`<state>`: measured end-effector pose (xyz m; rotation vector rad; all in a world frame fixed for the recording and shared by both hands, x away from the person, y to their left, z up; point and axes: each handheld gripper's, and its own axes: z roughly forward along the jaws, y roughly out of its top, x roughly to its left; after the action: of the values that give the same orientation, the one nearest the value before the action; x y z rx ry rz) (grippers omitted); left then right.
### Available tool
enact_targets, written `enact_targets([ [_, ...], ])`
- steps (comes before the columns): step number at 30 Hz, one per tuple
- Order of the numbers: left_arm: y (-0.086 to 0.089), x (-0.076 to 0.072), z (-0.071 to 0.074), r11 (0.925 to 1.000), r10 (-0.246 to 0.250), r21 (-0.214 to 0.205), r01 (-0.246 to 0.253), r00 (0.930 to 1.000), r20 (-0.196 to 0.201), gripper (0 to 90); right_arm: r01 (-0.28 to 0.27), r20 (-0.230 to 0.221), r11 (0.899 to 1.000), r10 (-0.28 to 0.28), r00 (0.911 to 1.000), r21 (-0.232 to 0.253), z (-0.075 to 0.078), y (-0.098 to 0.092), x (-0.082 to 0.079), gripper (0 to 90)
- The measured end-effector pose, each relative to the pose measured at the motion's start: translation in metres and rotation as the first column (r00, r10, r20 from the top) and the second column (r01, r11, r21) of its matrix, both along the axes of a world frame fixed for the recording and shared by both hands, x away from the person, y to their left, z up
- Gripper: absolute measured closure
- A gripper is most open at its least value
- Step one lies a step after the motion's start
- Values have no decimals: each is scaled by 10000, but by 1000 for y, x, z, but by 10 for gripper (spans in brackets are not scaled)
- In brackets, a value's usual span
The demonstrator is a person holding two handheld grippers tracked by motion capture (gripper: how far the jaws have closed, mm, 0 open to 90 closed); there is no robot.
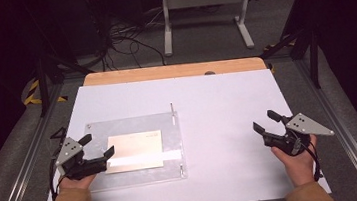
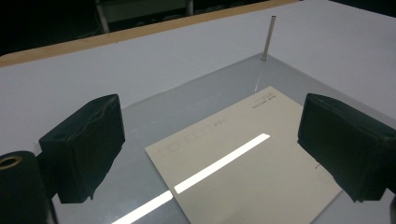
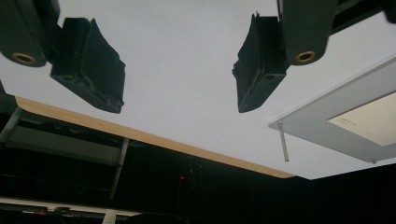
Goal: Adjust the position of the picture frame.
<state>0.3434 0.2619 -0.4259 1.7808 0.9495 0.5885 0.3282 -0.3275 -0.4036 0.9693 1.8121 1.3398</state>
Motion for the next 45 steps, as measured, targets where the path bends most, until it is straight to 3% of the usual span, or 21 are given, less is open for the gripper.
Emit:
enact_targets([
  [5,0,0,1,10000,-28,-22,28,10000,-27,78,-9,-30,10000,9,10000,-31,1,2,-1,351],
  [13,-6,-4,4,10000,-75,9,75,10000,-60,83,-545,-9,9985,545,9985,70,3,20,0,384],
  [15,-6,-4,4,9999,-101,12,101,9999,-72,83,-625,11,9980,625,9980,-3,4,24,1,386],
  [18,-5,-6,4,10000,-19,5,19,10000,-47,82,-1109,171,9923,1120,9936,-551,5,46,2,392],
  [22,-2,-6,2,10000,89,42,-89,9999,-112,81,-1366,313,9884,1390,9898,-670,7,58,1,409],
  [29,3,-10,2,9996,275,56,-275,9995,-149,79,-2329,-71,9706,2329,9725,-611,9,87,5,389],
  [32,5,-12,2,9993,370,38,-370,9992,-137,79,-2878,-157,9566,2874,9577,-445,10,102,6,389],
  [38,5,-10,1,9992,408,24,-407,9990,-200,79,-3331,-195,9419,3326,9429,-424,10,117,7,390],
  [40,5,-10,0,9992,406,27,-405,9990,-208,79,-3681,-406,9291,3668,9294,-341,10,125,6,408],
  [41,5,-10,1,9992,411,25,-411,9989,-209,79,-3681,-406,9291,3668,9294,-341,10,125,6,408],
  [45,5,-9,0,9992,406,21,-406,9989,-228,80,-4111,-1035,9110,4060,9080,-334,7,135,5,427],
])
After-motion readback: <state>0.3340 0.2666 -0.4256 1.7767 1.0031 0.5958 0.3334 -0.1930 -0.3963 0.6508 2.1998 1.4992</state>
